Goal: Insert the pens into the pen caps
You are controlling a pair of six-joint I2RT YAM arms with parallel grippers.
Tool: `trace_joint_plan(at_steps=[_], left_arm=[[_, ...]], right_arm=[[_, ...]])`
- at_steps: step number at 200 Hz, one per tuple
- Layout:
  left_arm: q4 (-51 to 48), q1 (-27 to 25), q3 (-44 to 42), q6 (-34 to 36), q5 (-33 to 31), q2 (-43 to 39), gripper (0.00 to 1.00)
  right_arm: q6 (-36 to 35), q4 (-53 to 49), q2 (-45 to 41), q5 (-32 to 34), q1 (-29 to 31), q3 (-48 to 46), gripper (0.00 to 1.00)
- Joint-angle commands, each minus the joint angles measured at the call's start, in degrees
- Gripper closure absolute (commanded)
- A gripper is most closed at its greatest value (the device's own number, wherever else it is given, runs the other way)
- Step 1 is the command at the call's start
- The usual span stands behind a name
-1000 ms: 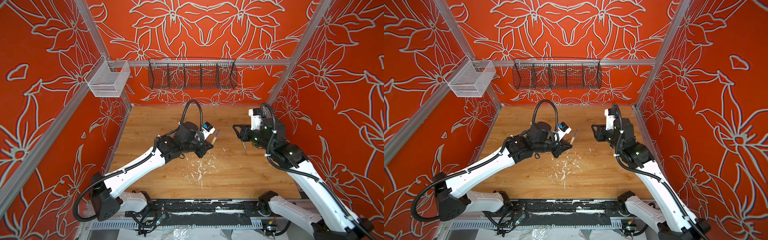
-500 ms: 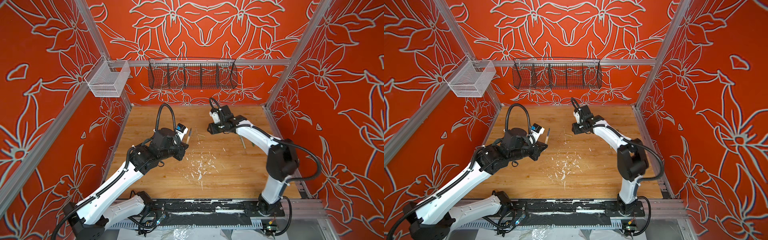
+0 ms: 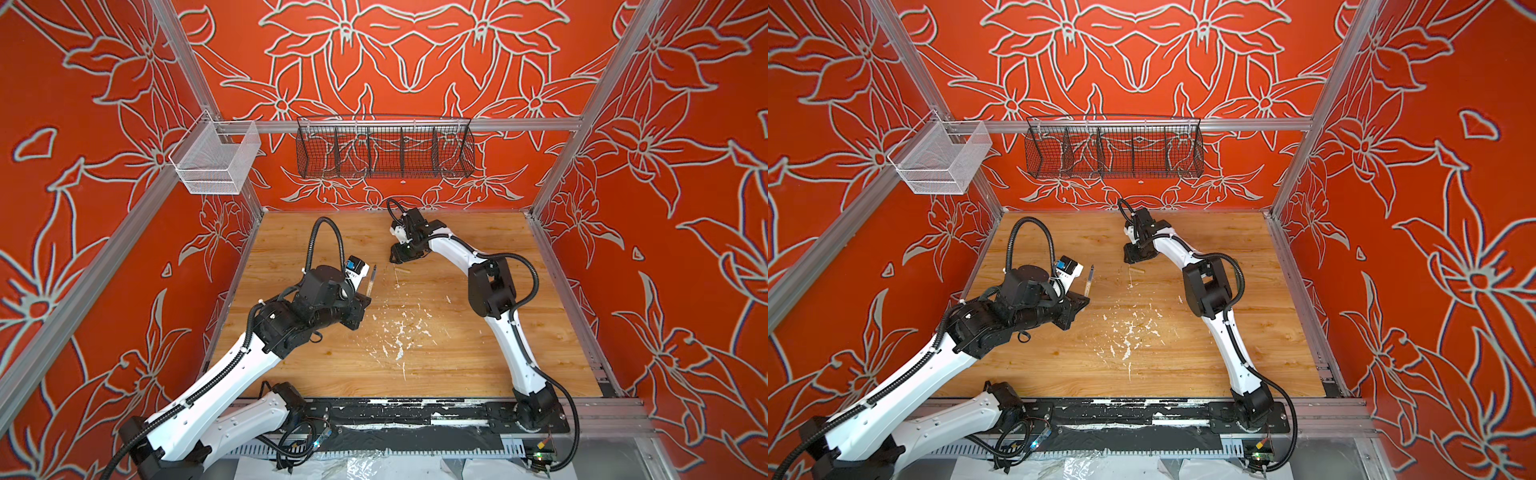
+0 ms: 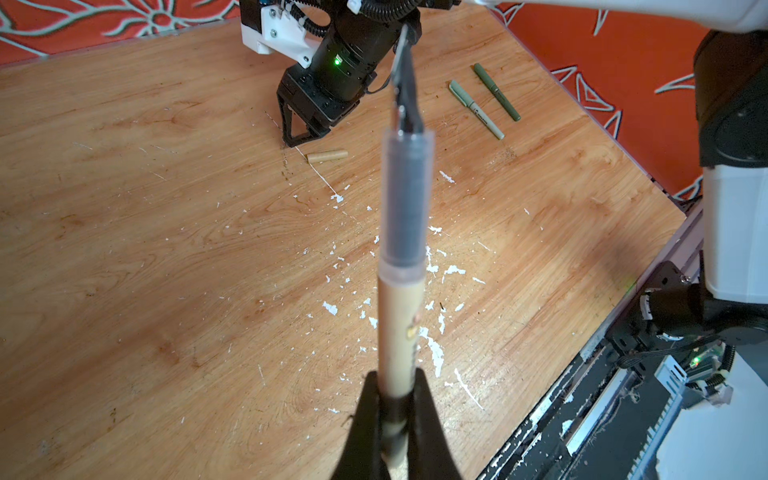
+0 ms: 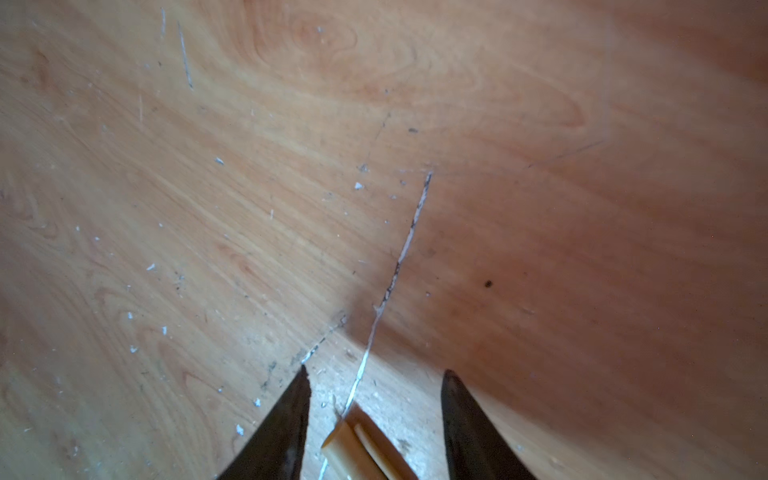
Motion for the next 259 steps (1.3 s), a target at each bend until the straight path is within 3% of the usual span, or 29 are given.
trace_joint_plan(at_steps=[1,109,154,190,230,259], left_arm=[[0.02,0.54,0.19,0.42,0.07,0.03,1.00],[0.73,0.80,-0.23,0.73,0.45,-0.22,1.00],[0.82,0.79,-0.43,0.82,0.14,-0.08,1.00],[1.08,0.81,-0.08,1.00,0.60,1.03,1.00],[1.43,0.81,-0.12,0.83,0.94,0.91,1.00],[1.75,0.80,-0.59,0.74,1.11,0.91,1.00]], right_arm=[[-0.77,-2.12,0.01,-3.28,0.50,-0.44,0.48],[-5.46,-4.32,-5.74,-14.60,2.02,-10.71,0.48],[-4.97,-6.42,-10.52,-9.98,2.18,-15.08,0.48],[-1.31,-1.81,-14.85,-9.53,2.17,-15.68,0.48],[3.32,-4.03,-16.84,5.25,2.17,-13.83,0.49],[4.09,-5.92,-14.09,7.98,2.18,-11.44,0.50]])
